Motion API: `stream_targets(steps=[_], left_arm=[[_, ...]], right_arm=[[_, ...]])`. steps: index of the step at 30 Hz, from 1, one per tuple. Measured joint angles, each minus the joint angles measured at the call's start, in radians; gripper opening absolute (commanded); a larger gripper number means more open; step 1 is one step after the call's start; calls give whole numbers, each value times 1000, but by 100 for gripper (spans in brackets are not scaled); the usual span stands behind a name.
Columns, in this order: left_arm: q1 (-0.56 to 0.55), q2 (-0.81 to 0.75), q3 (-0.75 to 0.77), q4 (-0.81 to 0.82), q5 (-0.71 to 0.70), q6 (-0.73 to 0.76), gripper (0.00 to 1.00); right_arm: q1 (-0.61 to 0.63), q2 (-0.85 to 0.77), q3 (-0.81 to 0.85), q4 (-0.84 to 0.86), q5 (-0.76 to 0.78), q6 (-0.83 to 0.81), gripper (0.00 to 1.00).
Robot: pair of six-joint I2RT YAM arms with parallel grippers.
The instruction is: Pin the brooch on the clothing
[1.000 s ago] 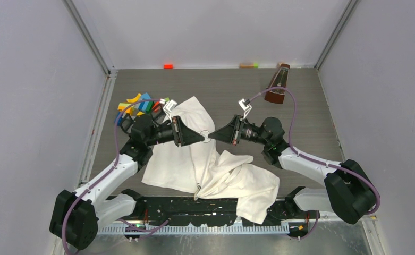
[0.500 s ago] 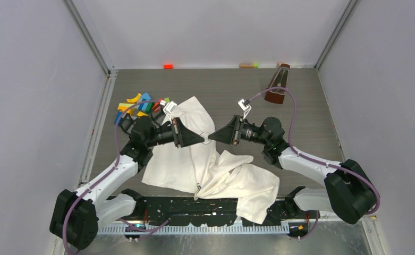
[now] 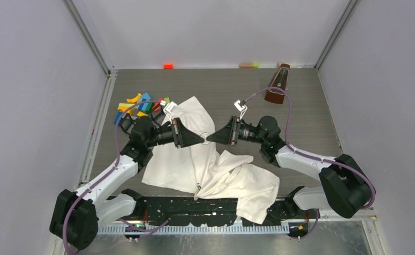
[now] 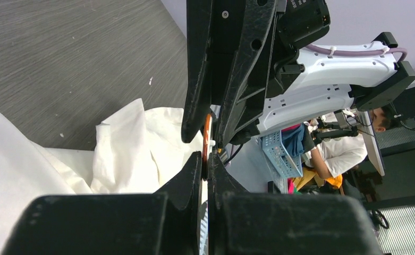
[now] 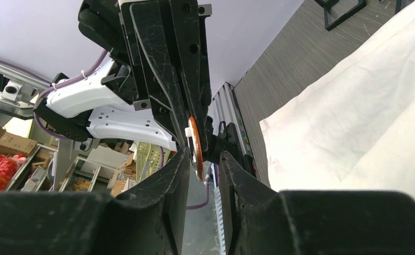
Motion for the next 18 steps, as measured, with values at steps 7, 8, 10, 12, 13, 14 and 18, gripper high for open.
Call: stream_targets(steps=[7, 8, 10, 12, 13, 14, 18], left_arm=[[0, 0, 0, -1, -1, 1, 0], [0, 0, 0, -1, 0, 1, 0], [1, 0, 0, -1, 0, 2, 0], [4, 2, 0, -2, 1, 4, 0], [7, 3, 0, -1, 3, 5, 0], [10, 3, 0, -2, 3, 7, 0], [21, 3, 0, -12, 5, 24, 0]], right_arm=[[3, 13, 13, 0, -14, 1, 14], [3, 13, 15, -2, -16, -1, 11], [3, 13, 21, -16, -18, -6, 9], [3, 13, 32, -43, -19, -17, 8], [3, 13, 42, -65, -19, -27, 8], [5, 13, 53, -92, -17, -40, 8], [14, 11, 98, -208, -5, -111, 7]])
